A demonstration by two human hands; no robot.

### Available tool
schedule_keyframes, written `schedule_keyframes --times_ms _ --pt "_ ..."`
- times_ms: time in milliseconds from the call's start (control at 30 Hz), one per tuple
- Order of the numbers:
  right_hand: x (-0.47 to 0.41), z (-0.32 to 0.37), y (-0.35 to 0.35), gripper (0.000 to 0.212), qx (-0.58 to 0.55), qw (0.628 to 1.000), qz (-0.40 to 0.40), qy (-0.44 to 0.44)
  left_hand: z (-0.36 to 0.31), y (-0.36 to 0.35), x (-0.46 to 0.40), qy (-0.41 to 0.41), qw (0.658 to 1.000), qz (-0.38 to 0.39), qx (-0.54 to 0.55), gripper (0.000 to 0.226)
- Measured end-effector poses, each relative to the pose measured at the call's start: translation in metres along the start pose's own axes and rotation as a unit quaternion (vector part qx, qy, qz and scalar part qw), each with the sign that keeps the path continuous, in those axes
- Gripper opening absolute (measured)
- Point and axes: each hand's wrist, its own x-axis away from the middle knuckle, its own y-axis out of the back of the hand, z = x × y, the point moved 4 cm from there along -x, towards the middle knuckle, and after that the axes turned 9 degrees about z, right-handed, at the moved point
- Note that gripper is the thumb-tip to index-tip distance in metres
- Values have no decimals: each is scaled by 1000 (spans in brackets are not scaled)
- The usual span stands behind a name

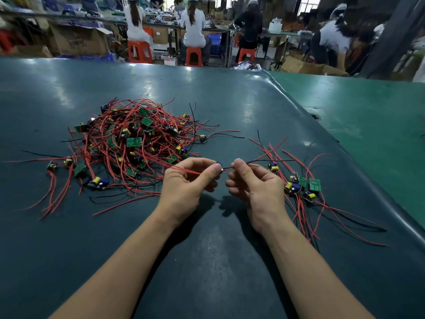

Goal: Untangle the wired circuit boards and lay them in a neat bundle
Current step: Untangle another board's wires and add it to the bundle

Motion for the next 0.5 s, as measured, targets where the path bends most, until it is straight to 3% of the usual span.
schedule_keyframes --times_ms 133,233,500 --pt "2 -1 -6 12 59 997 47 26 -1 -4 1 20 999 34 5 12" --pt "0 -1 -5 17 62 997 34 26 -1 -6 1 35 998 56 -2 14" --pt "-7 9 19 12 47 989 -110 82 0 -7 3 92 990 100 39 19"
